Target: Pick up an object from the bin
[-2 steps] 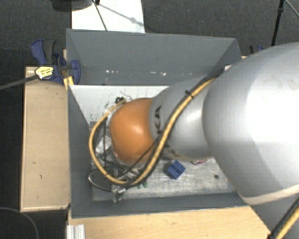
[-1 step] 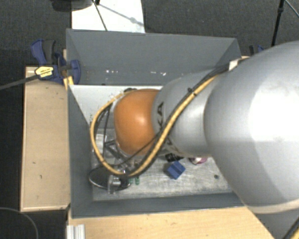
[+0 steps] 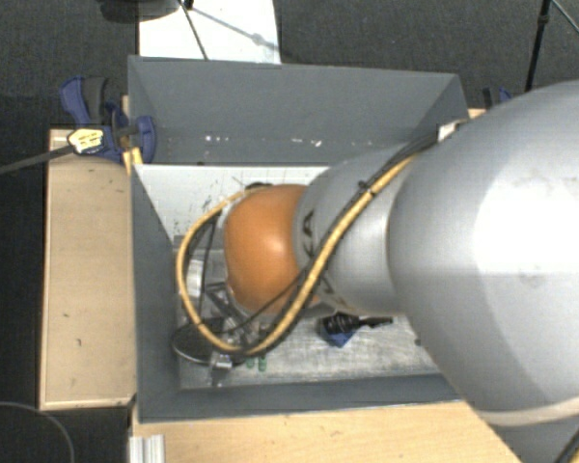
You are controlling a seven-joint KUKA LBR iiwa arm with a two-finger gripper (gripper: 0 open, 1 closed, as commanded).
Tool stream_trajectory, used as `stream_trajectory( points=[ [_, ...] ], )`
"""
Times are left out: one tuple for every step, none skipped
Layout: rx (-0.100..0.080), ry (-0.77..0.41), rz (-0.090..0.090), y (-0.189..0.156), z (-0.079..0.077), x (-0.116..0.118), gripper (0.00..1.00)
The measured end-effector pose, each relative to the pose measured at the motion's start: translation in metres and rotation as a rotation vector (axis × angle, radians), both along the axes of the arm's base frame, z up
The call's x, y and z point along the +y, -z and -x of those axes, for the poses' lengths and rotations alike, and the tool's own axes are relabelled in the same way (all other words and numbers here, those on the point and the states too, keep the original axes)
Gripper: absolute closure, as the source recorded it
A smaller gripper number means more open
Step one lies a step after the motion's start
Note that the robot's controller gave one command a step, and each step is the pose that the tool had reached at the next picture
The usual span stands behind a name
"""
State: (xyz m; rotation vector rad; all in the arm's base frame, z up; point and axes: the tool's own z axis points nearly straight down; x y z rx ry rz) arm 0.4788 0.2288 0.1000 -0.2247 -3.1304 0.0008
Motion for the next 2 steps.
stream_trajectory(
  points=[
    [-0.003,0.212,-0.001,0.029,0.001,-0.001,0.0],
    [-0.007,0.418,-0.003,0.029,-0.003,0.013,0.0]
  ],
)
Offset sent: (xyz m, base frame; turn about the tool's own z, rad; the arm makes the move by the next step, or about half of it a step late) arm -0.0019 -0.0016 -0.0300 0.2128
